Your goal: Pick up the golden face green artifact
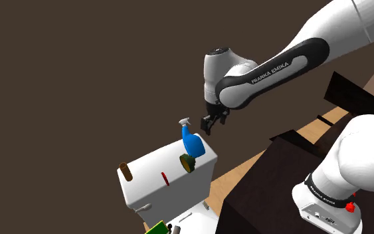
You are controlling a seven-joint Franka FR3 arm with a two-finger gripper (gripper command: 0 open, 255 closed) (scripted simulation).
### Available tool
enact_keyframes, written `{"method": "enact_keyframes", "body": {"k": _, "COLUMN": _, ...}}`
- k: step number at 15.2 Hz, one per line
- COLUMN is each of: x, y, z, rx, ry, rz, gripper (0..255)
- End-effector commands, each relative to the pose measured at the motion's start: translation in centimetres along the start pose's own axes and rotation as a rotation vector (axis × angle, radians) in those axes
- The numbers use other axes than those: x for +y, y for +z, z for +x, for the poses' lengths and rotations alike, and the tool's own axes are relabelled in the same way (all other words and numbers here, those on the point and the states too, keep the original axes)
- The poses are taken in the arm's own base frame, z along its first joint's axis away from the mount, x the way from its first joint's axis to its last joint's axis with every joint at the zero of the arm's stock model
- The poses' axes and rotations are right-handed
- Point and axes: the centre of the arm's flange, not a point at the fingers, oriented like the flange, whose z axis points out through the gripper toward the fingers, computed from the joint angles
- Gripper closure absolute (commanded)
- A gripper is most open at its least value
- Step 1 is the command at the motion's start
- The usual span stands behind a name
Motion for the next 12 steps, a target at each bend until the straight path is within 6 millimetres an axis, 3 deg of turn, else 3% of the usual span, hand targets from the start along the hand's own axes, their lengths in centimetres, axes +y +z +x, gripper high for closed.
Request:
{"method": "enact_keyframes", "body": {"k": 1, "x": -1.7, "y": 2.3, "z": 0.9, "rx": -0.001, "ry": -0.001, "rz": 0.002, "gripper": 0}}
{"method": "enact_keyframes", "body": {"k": 12, "x": -9.6, "y": 13.3, "z": 6.4, "rx": -0.010, "ry": -0.008, "rz": 0.007, "gripper": 0}}
